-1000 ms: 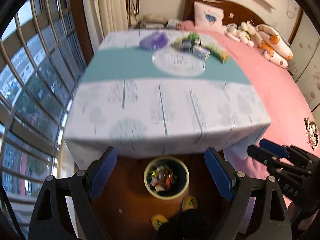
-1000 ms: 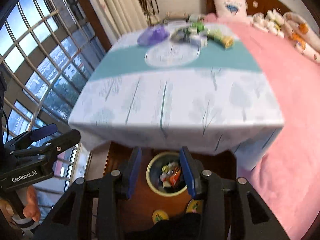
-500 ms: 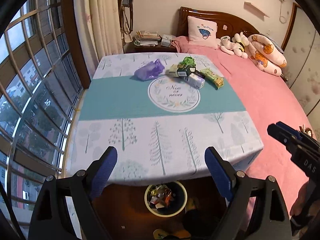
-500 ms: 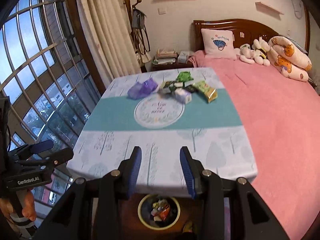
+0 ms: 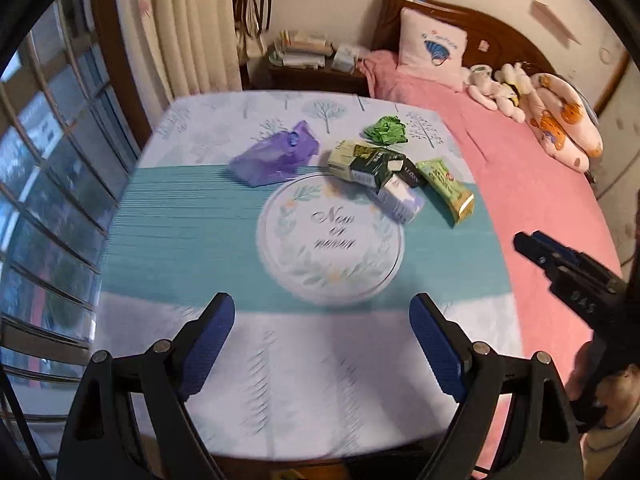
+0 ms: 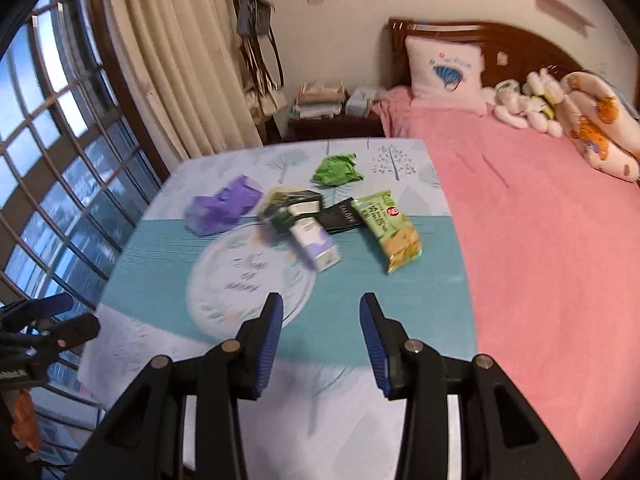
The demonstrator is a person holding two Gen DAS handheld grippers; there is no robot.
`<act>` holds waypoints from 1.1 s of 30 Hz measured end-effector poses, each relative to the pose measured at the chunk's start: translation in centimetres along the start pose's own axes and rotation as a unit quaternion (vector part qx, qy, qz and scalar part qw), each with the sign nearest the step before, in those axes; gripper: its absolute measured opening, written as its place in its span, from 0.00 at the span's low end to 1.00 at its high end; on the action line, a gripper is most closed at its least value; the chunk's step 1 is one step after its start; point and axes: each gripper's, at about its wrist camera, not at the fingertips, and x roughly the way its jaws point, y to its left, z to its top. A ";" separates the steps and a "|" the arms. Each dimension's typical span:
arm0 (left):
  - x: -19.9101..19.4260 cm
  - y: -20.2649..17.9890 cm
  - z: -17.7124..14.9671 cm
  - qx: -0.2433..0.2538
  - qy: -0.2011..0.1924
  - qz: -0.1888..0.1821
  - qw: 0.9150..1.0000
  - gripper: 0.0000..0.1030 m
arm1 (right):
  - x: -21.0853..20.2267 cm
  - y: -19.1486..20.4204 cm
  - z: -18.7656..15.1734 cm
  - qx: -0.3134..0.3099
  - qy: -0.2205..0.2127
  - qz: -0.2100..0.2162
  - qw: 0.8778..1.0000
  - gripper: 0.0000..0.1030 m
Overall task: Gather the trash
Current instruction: 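Raise both tools back toward the table, then grasp the green cracker packet with the right tool while the left grasps the Dubai chocolate box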
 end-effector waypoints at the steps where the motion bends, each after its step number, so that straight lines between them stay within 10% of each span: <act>1: 1.8 -0.7 1.6 -0.010 0.012 -0.003 1.000 0.85 | 1.0 -0.6 0.7 -0.004 0.006 0.001 1.000 0.39; 15: 17.5 -2.1 12.2 -0.192 0.103 -0.064 0.974 0.85 | 18.3 -6.3 6.4 -0.099 0.124 -0.003 0.987 0.39; 24: 23.5 0.0 13.1 -0.300 0.135 -0.100 0.939 0.85 | 21.0 -7.8 6.3 -0.088 0.147 0.024 0.985 0.37; 33: 27.1 -0.2 13.5 -0.348 0.146 -0.129 0.917 0.85 | 21.0 -7.7 6.9 -0.096 0.137 0.048 0.985 0.15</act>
